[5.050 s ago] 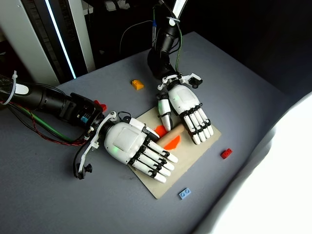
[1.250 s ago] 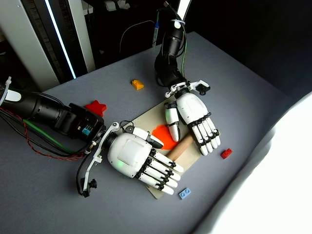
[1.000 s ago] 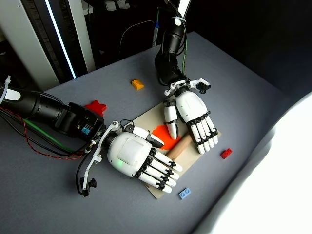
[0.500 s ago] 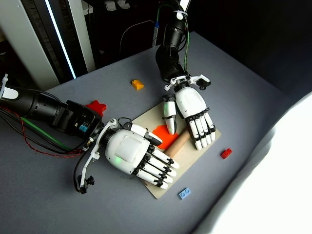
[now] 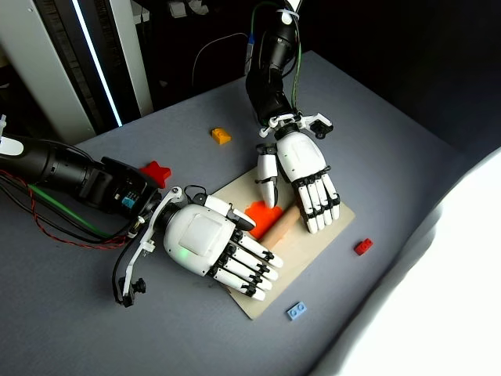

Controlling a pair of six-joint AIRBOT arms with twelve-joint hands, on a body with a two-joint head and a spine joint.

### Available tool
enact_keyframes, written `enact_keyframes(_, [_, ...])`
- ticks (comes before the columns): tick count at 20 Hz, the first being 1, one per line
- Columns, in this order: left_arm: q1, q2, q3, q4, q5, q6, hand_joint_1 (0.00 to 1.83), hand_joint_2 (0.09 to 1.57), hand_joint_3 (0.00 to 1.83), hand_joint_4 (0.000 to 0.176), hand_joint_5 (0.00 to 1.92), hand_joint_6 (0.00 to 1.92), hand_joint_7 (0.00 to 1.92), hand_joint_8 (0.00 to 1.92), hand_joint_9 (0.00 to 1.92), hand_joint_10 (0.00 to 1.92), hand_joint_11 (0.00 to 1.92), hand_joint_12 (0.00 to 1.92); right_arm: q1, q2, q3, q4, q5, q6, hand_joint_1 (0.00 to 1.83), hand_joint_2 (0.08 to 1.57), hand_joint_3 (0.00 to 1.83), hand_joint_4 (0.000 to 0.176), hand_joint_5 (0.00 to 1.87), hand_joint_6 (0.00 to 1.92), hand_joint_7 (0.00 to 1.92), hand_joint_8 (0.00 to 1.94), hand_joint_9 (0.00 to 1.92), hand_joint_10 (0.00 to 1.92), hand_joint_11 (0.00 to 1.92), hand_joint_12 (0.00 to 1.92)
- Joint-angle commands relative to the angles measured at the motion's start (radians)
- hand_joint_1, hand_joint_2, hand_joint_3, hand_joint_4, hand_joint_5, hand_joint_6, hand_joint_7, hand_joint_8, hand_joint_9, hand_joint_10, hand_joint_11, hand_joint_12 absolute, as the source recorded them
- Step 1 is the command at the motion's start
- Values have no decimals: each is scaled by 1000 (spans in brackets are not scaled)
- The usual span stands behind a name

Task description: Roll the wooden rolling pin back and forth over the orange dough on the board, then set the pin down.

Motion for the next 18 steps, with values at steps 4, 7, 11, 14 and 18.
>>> enact_keyframes(4, [27,16,-34,34,-108,-25,0,1440,0,0,196,0,216,1,196,1,0,371,-24,6,-19,-6,31,-15,0,1537,1,0,263,174,397,0,282,173,0,580])
enact_keyframes(7, [59,16,-56,34,-177,-51,0,1441,1,0,200,2,223,4,204,6,0,364,-27,10,-31,-6,45,-23,0,1536,0,0,262,179,384,0,247,163,0,554])
enact_keyframes(11, [90,13,-73,53,-213,-72,0,1441,1,0,207,8,229,5,203,5,0,364,-30,17,-48,-10,59,-33,0,1539,1,0,272,199,407,8,267,189,0,660])
enact_keyframes(14, [100,9,-83,58,-216,-75,0,1441,1,0,209,9,231,6,204,5,0,364,-40,23,-66,-59,87,-33,0,1539,1,0,271,199,407,8,266,190,0,661])
enact_keyframes(18, [109,9,-95,59,-221,-76,0,1441,0,0,207,2,242,4,216,6,0,386,-45,38,-96,-60,91,-42,0,1540,0,0,243,209,402,8,251,232,0,644])
